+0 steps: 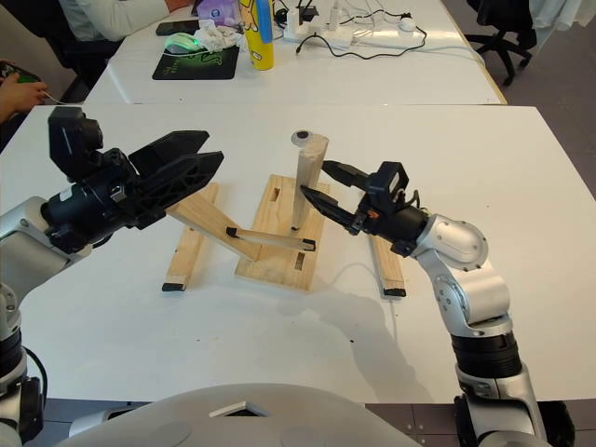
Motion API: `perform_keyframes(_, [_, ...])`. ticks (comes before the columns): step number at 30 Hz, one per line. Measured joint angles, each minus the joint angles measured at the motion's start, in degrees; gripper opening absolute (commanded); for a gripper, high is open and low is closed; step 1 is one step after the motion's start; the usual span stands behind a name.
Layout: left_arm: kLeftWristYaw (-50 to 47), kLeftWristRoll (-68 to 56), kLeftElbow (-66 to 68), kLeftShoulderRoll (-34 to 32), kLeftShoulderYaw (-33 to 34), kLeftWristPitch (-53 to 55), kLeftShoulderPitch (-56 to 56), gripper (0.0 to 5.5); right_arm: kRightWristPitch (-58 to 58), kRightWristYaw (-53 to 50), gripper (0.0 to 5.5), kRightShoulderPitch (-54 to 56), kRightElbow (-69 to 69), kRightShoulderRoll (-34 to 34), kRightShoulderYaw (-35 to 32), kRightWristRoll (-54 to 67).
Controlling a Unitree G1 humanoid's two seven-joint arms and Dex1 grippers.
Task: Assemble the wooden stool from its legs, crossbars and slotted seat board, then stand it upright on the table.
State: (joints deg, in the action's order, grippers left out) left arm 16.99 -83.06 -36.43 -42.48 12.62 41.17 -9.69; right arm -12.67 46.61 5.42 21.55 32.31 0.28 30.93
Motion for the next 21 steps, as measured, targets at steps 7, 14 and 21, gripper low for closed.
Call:
perform_keyframes(7, [-0.12,0.00,-0.02,-0.01,0.11,0.00,0.41,3.18,-6.23,4.10,2.06,-1.12,-2.04,5.65,-2.45,2.18])
perform_keyframes(14, [-0.30,0.00,-0.07,-0.02,0.54,0.00,0.88,3.18,-12.81,7.86,2.06,-1.15,-2.37,9.43,-6.42,7.28])
perform_keyframes(21, [-0.30,-0.07,-0.19,-0.14,1.42,0.04,1.04,3.18,-20.74,10.35,2.06,0.68,-1.66,14.38,-13.18,14.94])
